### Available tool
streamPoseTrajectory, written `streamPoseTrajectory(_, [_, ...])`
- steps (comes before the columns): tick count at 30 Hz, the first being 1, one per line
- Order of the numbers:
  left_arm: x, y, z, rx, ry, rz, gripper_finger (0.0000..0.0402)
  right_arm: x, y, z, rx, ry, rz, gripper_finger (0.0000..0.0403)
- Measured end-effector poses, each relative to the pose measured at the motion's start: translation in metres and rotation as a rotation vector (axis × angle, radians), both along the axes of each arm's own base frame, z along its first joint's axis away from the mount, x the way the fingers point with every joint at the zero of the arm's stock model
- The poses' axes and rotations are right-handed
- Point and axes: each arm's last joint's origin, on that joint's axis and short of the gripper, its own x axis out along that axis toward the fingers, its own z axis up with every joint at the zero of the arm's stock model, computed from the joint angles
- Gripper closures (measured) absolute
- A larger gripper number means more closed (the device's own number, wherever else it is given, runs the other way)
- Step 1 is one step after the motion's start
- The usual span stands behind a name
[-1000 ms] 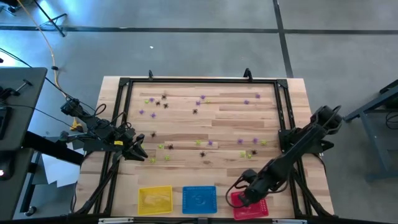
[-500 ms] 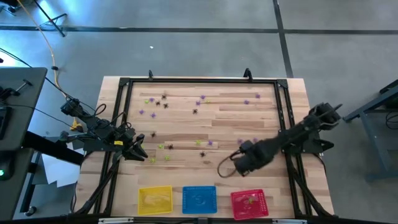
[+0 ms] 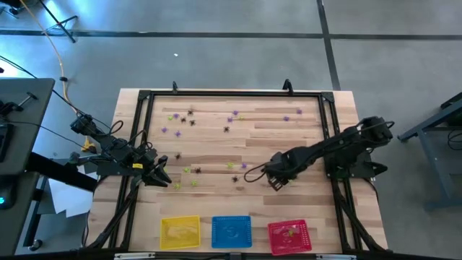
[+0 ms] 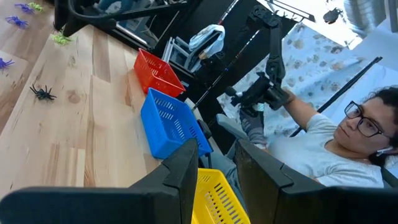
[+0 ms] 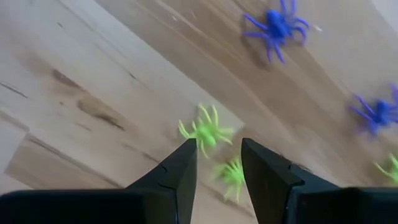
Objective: Sort Halloween decoration
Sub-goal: Put the green spider toy into the red bin
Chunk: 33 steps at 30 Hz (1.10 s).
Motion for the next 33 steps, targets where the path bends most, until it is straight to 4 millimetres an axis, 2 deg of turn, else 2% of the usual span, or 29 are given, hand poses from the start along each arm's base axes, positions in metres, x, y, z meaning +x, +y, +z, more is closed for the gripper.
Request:
streamPoseTrajectory(9, [0.0, 0.0, 0.0, 0.0, 0.0, 0.0, 0.0307, -0.005, -0.007, -0.019, 0.017, -0.066, -0.014, 0.0253])
streamPoseTrajectory(16, [0.0, 0.0, 0.0, 0.0, 0.0, 0.0, 0.0307, -0.006, -0.007, -0.022, 0.017, -0.066, -0.023, 0.0248])
streamPoseTrajectory(20, [0.0, 0.0, 0.0, 0.0, 0.0, 0.0, 0.0307, -0.004, -0.007, -0.017, 0.014, -0.05, -0.025, 0.0272])
streamPoseTrajectory(27, [0.0, 0.0, 0.0, 0.0, 0.0, 0.0, 0.0307, 0.003, -0.004, -0.005, 0.054, -0.032, -0.018, 0.0369])
streamPoseTrajectory(30, [0.0, 0.0, 0.0, 0.0, 0.0, 0.0, 0.0307, 0.007, 0.002, 0.003, 0.088, -0.029, -0.006, 0.0377])
streamPoseTrajectory(33, [0.0, 0.0, 0.0, 0.0, 0.0, 0.0, 0.0307, 0.013, 0.011, 0.02, 0.109, -0.025, 0.021, 0.0376])
